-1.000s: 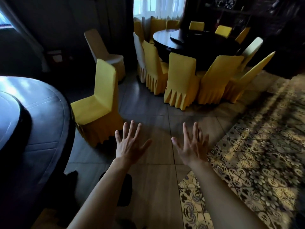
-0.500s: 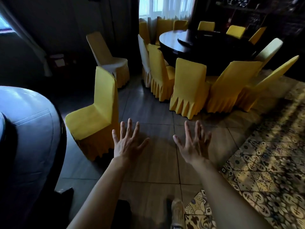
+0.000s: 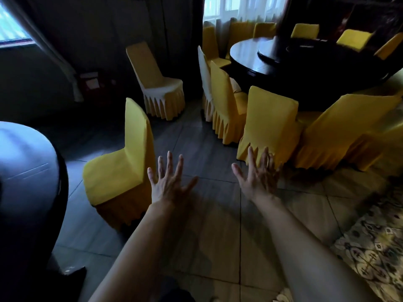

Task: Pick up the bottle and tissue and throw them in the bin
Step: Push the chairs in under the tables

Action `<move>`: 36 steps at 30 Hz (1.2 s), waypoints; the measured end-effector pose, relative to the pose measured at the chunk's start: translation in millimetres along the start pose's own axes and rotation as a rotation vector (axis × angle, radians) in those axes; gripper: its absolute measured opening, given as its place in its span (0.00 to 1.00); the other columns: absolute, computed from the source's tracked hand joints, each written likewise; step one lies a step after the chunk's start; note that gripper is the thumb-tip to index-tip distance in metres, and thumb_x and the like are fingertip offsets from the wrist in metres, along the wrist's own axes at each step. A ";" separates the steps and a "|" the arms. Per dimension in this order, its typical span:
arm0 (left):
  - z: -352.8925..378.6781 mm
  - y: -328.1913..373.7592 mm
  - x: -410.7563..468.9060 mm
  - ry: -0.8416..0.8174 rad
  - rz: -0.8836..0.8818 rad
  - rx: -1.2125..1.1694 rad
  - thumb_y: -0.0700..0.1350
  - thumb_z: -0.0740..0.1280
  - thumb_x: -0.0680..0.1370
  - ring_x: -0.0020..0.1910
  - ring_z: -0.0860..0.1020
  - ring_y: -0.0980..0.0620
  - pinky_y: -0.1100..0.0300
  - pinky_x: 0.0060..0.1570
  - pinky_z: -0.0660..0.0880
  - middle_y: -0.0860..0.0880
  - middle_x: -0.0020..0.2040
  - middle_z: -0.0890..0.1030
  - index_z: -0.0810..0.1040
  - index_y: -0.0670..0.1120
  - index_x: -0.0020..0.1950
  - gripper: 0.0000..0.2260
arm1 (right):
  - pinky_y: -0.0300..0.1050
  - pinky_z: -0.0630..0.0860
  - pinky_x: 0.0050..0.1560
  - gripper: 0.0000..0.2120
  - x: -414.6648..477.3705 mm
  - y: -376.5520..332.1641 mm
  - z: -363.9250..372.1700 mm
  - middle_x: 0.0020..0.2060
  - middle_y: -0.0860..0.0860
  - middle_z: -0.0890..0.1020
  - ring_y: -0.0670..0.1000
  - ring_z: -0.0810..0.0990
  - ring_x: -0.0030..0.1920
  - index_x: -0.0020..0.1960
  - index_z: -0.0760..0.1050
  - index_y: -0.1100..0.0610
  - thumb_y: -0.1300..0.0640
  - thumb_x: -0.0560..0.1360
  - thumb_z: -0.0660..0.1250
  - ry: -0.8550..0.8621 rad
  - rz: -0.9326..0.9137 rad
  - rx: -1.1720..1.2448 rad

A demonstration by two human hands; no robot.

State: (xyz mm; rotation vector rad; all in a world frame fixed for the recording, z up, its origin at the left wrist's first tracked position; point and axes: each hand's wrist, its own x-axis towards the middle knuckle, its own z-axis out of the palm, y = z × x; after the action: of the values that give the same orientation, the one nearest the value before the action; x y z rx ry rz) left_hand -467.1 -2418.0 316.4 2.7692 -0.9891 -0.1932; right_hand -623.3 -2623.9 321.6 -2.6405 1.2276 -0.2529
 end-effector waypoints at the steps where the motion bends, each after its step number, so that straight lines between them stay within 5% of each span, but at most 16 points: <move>1: 0.9 2.0 10.3 -0.001 -0.008 0.000 0.75 0.46 0.76 0.79 0.31 0.44 0.34 0.76 0.36 0.49 0.81 0.30 0.35 0.58 0.81 0.40 | 0.66 0.38 0.78 0.41 14.7 0.9 2.2 0.82 0.59 0.39 0.61 0.41 0.82 0.82 0.37 0.42 0.24 0.75 0.38 -0.010 0.007 -0.004; 36: -3.2 -131.2 569.8 0.080 -0.472 -0.066 0.74 0.45 0.77 0.81 0.35 0.43 0.33 0.76 0.38 0.49 0.82 0.34 0.40 0.57 0.82 0.39 | 0.66 0.35 0.78 0.40 598.0 -228.7 151.7 0.82 0.59 0.39 0.61 0.40 0.82 0.83 0.38 0.44 0.26 0.78 0.41 -0.219 -0.348 -0.059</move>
State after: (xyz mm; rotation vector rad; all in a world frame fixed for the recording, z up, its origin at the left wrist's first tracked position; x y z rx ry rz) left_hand 51.6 -2681.4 257.3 2.8755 -0.2908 -0.1742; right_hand -38.1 -2921.1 274.8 -2.8294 0.7171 0.0193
